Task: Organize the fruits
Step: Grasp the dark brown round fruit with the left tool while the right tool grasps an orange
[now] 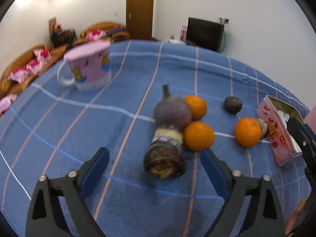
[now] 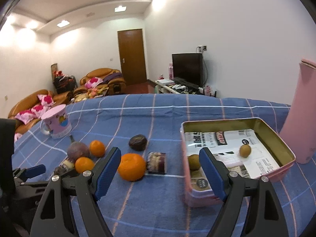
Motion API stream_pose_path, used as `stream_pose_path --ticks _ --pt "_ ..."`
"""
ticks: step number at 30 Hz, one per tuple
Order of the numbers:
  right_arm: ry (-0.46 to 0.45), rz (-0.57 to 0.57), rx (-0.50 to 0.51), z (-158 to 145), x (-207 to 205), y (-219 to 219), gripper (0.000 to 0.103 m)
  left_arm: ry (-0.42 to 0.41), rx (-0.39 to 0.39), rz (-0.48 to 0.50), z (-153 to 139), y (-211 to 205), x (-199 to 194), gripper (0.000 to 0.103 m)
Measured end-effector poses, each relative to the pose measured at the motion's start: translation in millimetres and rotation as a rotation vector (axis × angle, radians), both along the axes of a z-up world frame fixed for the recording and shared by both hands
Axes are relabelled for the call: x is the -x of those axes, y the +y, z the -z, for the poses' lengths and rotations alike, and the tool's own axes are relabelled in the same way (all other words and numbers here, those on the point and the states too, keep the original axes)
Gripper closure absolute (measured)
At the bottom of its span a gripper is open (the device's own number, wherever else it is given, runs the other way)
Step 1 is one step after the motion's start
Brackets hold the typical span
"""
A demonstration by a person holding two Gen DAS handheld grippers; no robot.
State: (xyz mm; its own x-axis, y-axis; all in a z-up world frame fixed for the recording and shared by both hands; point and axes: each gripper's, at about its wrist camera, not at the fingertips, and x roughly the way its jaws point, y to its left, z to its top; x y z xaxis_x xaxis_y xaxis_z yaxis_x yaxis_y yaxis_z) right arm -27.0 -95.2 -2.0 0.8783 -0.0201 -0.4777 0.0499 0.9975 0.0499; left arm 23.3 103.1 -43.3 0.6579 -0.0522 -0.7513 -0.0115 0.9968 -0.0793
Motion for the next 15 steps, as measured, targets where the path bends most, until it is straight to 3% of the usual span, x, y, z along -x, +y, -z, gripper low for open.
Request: stream_pose_path --ticks 3,6,8,11,15 --pt "0.016 -0.03 0.005 1 -2 7 0.021 0.051 0.042 0.003 8 5 -2 0.019" --pt "0.047 -0.071 -0.017 4 -5 15 0.021 0.044 0.047 0.011 8 4 0 0.025" --pt "0.065 -0.1 -0.029 6 -8 21 0.021 0.038 0.059 0.029 7 4 1 0.039" --pt "0.082 -0.132 -0.027 9 -11 33 0.021 0.034 0.064 0.057 7 4 1 0.051" --pt "0.097 -0.17 -0.026 11 -13 44 0.021 0.032 0.101 0.085 6 8 3 0.057"
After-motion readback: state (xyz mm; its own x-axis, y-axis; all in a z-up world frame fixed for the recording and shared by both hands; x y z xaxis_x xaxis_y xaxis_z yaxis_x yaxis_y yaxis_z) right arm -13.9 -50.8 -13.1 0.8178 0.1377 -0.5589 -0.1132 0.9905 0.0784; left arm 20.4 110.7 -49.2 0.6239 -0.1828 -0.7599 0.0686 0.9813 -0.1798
